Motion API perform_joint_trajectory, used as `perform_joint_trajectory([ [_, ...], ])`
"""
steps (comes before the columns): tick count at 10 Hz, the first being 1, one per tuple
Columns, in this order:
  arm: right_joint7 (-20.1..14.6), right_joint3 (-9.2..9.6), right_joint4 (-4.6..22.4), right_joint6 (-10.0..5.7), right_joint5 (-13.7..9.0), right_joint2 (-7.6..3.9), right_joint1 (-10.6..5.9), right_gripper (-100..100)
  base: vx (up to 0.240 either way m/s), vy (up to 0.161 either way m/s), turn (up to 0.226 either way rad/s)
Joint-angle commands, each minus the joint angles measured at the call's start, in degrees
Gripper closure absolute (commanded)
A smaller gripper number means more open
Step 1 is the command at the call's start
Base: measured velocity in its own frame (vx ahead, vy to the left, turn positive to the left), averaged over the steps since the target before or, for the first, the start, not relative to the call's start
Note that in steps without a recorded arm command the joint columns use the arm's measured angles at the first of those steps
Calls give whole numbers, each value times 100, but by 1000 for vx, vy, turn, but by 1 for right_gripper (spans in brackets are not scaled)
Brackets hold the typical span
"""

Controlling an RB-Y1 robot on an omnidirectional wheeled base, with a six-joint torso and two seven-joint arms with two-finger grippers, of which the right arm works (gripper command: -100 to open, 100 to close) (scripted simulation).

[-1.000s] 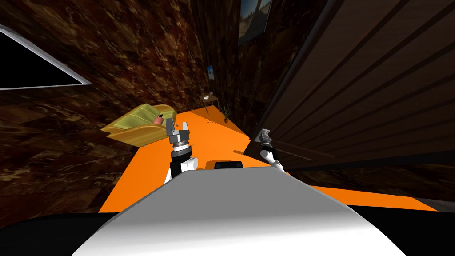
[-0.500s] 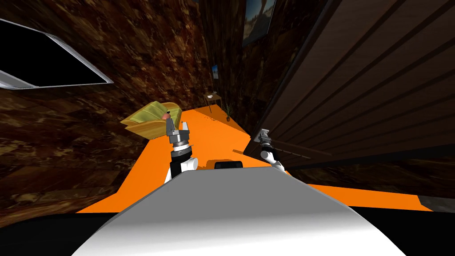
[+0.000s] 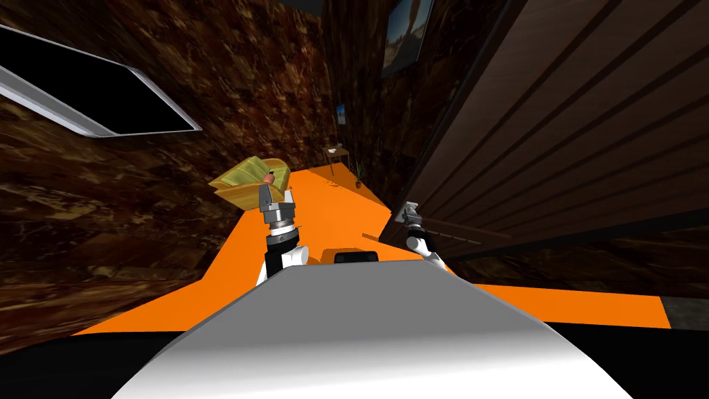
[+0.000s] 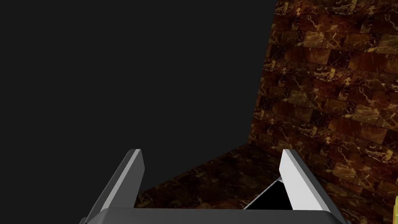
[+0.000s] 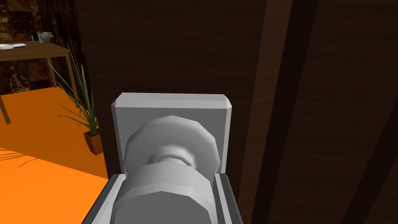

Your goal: Pull the door open

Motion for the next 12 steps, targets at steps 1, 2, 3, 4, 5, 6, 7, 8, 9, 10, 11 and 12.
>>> perform_joint_trajectory([
  [1, -73, 71, -46, -36, 17, -67, 27, 100, -191, -62, 119],
  [2, -120, 115, -65, -57, 26, -114, 45, 100, -207, -48, 121],
  [3, -172, 163, -85, -81, 36, -164, 65, 100, -205, -22, 118],
  [4, -226, 214, -107, -105, 47, -218, 85, 100, -182, -12, 115],
  [5, -281, 266, -129, -129, 58, -272, 107, 100, -191, -14, 103],
  [6, -335, 317, -150, -154, 68, -325, 128, 100, -192, -52, 101],
  [7, -387, 365, -171, -177, 78, -376, 148, 100, -205, -52, 105],
  [8, -434, 409, -189, -198, 88, -423, 166, 100, -221, -33, 122],
  [9, -475, 448, -206, -217, 96, -463, 182, 100, -202, -30, 112],
  [10, -521, 491, -224, -237, 105, -509, 199, 100, -170, -24, 95],
  [11, -489, 478, -183, -204, 100, -478, 197, 100, -71, -9, 28],
  [12, -568, 566, -211, -244, 112, -556, 251, 100, -147, -15, 133],
])
